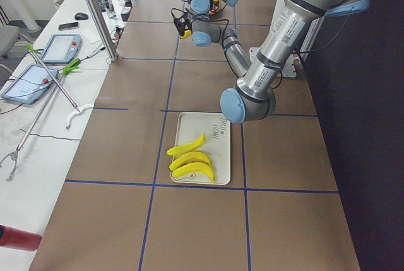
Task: Transfer all bananas from basket to plate
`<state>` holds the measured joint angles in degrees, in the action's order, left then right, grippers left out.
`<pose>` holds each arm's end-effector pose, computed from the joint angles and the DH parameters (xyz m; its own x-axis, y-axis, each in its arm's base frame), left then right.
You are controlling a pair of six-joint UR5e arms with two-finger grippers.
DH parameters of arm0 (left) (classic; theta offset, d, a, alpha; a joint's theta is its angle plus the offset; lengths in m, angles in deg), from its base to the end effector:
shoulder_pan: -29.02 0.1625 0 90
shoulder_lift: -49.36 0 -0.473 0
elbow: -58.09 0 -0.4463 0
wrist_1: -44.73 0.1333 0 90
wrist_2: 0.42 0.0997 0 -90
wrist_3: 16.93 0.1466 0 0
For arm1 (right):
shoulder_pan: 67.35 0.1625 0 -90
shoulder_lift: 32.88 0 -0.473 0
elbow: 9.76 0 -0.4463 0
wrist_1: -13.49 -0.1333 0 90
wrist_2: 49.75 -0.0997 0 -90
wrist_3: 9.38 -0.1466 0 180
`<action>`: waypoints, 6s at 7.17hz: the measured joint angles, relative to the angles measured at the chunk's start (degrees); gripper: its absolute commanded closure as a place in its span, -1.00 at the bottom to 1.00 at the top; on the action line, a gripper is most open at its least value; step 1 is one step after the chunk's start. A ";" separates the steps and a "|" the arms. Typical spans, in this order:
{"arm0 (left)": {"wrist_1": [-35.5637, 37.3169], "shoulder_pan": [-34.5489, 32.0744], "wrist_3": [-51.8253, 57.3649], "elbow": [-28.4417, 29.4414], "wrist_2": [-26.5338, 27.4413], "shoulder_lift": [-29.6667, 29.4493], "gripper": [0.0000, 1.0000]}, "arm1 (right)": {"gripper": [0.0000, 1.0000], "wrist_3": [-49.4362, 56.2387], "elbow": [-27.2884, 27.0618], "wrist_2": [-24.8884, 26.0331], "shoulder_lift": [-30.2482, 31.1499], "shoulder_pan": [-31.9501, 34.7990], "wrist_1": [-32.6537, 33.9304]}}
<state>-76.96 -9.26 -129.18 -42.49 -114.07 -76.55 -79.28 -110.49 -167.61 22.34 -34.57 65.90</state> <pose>0.5320 -0.5148 0.1518 0.0507 -0.4818 -0.8748 0.3008 0.8426 -0.4467 -0.5730 -0.4460 0.1492 0.1253 -0.2807 0.9516 -0.0485 0.9563 0.2884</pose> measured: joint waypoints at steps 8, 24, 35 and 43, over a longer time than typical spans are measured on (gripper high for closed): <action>0.45 0.25 -0.50 1.28 -0.06 0.37 1.00 | -0.98 -1.10 -0.21 -0.25 -0.96 0.51 0.09; -0.20 -18.58 40.38 2.94 -5.19 37.24 -0.99 | -0.98 43.82 0.43 -12.64 27.62 29.99 22.94; 35.29 -50.37 120.93 3.60 -16.93 39.40 -0.99 | -0.98 78.74 1.43 -13.28 37.27 55.44 42.56; 35.44 -50.98 121.08 2.26 -17.40 41.29 -0.99 | -0.99 77.73 1.58 -13.65 42.36 56.30 42.52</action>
<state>-41.52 -60.23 -8.10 -40.23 -131.47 -35.26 -1.55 -108.90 -181.26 64.69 21.72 108.42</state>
